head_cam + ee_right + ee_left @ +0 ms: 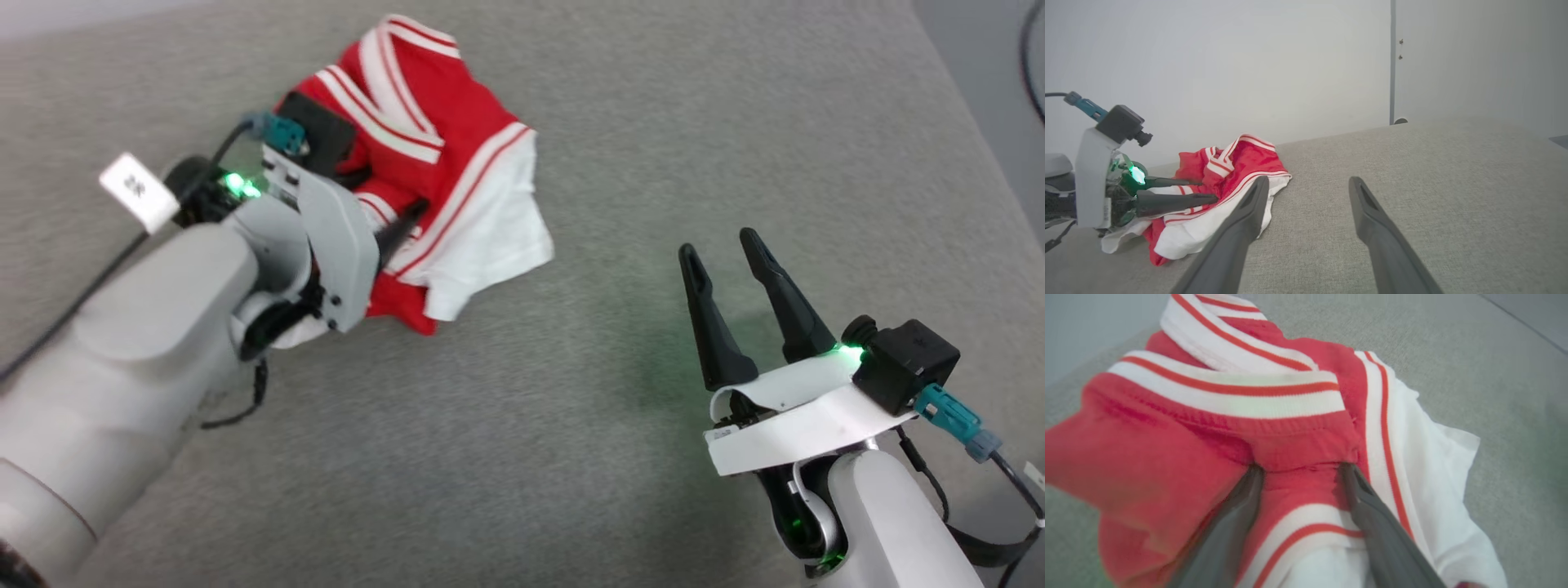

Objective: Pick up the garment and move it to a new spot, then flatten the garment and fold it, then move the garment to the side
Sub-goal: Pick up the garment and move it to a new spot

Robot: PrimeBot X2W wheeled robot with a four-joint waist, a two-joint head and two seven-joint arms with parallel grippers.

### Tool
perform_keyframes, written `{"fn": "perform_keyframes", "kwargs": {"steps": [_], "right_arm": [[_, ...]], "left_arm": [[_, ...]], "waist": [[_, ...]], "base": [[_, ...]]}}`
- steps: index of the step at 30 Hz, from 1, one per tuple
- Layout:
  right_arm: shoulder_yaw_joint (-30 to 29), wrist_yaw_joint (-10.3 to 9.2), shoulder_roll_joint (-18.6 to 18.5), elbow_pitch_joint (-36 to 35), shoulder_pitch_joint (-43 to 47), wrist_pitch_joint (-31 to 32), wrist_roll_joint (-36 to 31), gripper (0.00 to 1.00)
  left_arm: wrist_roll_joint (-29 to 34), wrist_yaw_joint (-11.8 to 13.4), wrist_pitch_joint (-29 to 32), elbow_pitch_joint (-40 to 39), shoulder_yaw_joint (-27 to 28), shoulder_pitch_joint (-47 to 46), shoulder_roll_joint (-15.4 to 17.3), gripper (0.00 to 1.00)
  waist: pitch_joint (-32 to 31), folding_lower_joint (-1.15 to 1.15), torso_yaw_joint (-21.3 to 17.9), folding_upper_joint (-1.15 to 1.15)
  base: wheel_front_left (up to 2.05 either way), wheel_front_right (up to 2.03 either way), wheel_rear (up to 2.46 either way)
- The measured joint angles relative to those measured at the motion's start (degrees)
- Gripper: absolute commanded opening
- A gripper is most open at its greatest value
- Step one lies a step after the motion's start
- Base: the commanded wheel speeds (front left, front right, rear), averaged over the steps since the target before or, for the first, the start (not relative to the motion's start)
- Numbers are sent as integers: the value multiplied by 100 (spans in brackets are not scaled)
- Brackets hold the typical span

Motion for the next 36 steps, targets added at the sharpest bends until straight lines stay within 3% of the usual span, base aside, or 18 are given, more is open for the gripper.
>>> {"fn": "perform_keyframes", "kwargs": {"steps": [13, 19, 29, 36], "right_arm": [[-572, 0, 3, 770, 47, 0, -804, 100], [-855, 0, 3, 845, 333, 57, -999, 100], [-1444, 0, -40, 526, 956, 346, -1093, 100], [-1690, 0, -167, 230, 1366, 558, -1094, 100]], "left_arm": [[-907, 2, -1927, -102, 483, 1161, 24, 100], [-1172, 2, -2319, -2, 969, 1989, 63, 100], [-82, 151, -2358, -367, 2807, 3734, 62, 100], [854, 324, -2358, -1005, 4152, 4878, -87, 100]], "waist": [[-707, 0, 1197, 0], [-1060, 0, 1710, 0], [-1556, 0, 2373, 0], [-1855, 0, 2596, 0]], "base": [[0, 0, 0], [0, 0, 0], [0, 0, 0], [0, 0, 0]]}}
